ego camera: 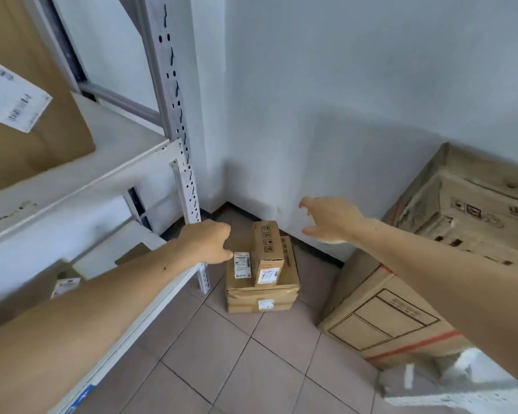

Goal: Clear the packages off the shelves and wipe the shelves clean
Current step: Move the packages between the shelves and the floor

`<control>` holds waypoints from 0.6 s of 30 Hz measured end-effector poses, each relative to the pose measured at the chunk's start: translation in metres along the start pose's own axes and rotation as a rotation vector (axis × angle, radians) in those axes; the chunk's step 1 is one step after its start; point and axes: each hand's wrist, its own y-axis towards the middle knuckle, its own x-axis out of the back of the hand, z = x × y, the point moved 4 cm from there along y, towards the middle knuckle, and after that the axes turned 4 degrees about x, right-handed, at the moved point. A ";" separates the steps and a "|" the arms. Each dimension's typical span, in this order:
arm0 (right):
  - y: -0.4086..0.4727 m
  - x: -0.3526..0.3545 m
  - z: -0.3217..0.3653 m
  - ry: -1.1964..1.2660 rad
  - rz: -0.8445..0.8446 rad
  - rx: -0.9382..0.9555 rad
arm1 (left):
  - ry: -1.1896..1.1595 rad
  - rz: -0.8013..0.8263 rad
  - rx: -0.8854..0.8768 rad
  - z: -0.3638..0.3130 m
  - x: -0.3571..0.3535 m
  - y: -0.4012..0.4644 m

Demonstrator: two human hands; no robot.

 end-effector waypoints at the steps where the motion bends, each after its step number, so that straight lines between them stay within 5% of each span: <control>1: 0.014 -0.019 -0.008 0.019 0.025 -0.006 | -0.016 0.031 0.010 -0.001 -0.020 0.014; 12: 0.139 -0.236 -0.080 0.160 0.293 0.005 | -0.395 0.241 0.196 -0.021 -0.243 0.124; 18: 0.190 -0.349 -0.110 0.286 0.302 -0.023 | -0.619 0.154 0.245 -0.040 -0.358 0.190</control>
